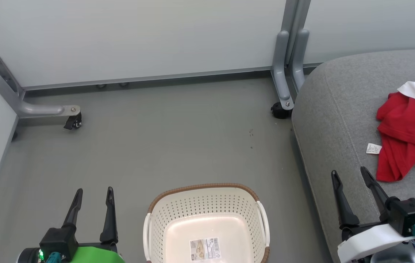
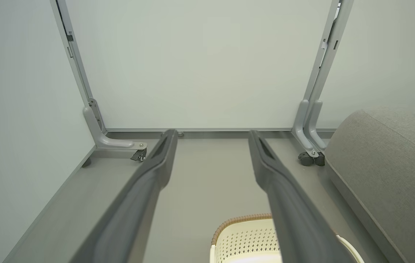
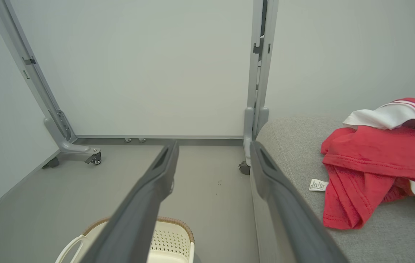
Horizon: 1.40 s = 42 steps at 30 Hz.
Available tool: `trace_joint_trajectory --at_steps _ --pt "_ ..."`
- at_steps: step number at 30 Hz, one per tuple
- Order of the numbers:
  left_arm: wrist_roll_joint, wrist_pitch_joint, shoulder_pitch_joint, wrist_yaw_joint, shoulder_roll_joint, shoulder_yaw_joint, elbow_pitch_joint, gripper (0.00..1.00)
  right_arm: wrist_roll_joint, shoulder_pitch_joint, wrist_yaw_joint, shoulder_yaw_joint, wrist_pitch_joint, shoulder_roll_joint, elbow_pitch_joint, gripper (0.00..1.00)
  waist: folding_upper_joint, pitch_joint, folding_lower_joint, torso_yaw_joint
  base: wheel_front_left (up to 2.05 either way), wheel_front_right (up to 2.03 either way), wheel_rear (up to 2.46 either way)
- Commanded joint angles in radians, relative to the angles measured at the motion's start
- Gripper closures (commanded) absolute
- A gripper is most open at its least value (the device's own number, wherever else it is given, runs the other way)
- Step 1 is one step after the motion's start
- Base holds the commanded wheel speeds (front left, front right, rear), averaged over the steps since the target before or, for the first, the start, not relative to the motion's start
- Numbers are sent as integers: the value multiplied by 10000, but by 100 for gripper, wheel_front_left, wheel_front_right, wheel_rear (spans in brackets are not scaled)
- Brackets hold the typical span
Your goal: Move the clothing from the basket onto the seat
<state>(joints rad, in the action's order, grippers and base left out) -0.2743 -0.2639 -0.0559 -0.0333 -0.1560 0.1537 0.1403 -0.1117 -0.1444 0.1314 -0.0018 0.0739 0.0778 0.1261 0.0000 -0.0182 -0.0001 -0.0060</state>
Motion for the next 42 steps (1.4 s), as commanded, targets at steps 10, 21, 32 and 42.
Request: trace_joint_trajectory --at_steps 10,21,32,42 --pt "413 -2 -196 314 269 -431 472 0 18 -222 -13 31 -142 -40 81 0 0 191 1 34 0 0 0" --pt "698 -2 -109 514 475 -726 705 0 -46 -125 -13 138 -195 8 2 0 0 188 1 16 0 0 0" --pt "933 -2 -37 691 619 -950 808 0 -10 -117 -13 189 -169 43 -41 0 0 217 1 6 0 0 0" --pt "-309 411 147 765 696 -1152 1040 100 -1429 -5 -1 185 -232 20 -336 100 0 217 1 13 0 0 0"
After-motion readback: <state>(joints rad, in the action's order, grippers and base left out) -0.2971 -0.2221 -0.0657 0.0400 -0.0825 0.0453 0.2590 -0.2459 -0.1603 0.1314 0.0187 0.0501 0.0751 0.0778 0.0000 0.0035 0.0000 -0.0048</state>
